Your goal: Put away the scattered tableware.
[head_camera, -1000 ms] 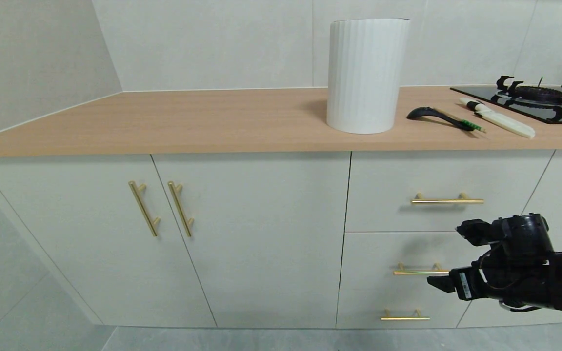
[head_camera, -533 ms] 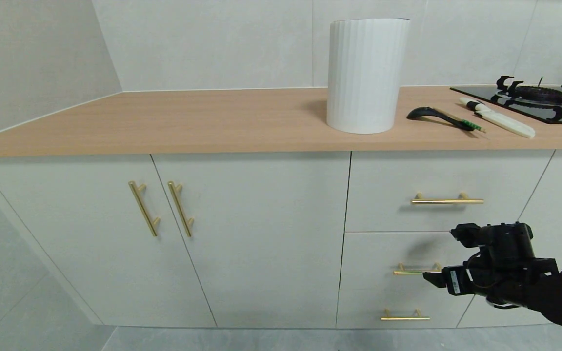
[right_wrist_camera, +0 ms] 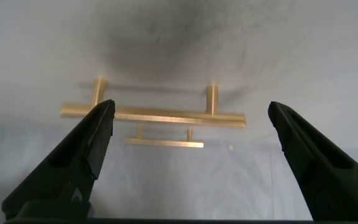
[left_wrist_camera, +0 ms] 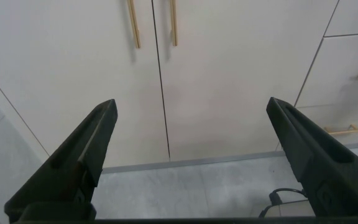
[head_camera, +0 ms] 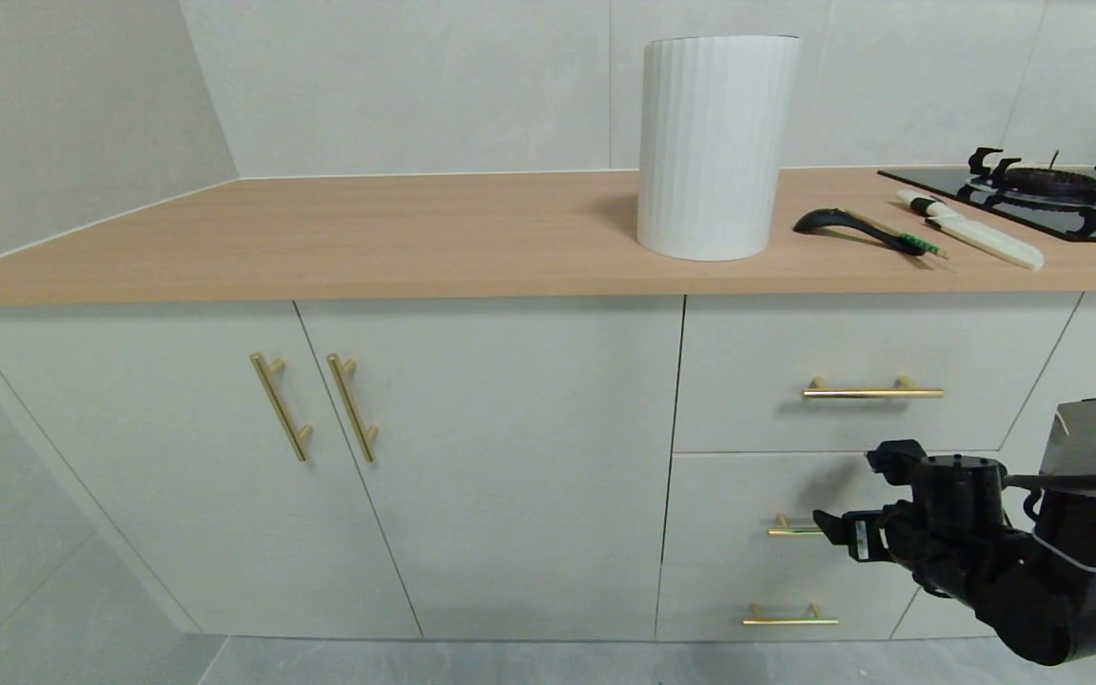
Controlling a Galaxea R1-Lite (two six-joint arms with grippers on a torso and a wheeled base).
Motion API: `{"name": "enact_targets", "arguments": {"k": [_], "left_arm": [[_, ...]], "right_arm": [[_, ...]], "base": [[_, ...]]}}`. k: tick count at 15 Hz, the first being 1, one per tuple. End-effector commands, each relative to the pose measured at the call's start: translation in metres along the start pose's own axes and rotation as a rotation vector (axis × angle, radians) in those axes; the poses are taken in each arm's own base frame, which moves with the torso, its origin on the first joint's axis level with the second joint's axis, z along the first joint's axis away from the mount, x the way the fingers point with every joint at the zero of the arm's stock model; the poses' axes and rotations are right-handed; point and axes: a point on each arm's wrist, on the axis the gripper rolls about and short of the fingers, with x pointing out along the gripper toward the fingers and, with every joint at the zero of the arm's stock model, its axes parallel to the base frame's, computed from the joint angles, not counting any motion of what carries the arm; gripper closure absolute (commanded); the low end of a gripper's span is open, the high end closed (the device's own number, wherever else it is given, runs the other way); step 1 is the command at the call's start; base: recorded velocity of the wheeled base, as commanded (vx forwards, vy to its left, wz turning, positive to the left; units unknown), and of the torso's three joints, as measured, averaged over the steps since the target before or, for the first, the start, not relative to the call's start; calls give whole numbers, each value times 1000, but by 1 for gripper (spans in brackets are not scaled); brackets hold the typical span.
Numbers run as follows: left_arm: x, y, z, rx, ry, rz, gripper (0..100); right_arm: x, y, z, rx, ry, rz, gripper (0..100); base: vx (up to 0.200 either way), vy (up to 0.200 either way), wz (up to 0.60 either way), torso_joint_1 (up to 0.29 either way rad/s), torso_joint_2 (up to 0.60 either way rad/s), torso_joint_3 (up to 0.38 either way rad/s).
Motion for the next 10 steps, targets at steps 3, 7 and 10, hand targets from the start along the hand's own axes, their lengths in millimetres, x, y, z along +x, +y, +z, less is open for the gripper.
{"name": "enact_targets", "arguments": {"k": [3, 7, 10], "left_arm": [[0, 0, 0, 0, 1, -2, 0], [0, 0, 0, 0, 1, -2, 0], [0, 0, 0, 0, 1, 0, 0]], "right_arm": [[10, 1, -13, 26, 19, -2, 0], [17, 2, -15, 28, 19, -2, 0], [25, 2, -16, 47, 14, -26, 0]], "base": [[0, 0, 0, 0, 0, 0], [0, 0, 0, 0, 0, 0], [0, 0, 0, 0, 0, 0]]}}
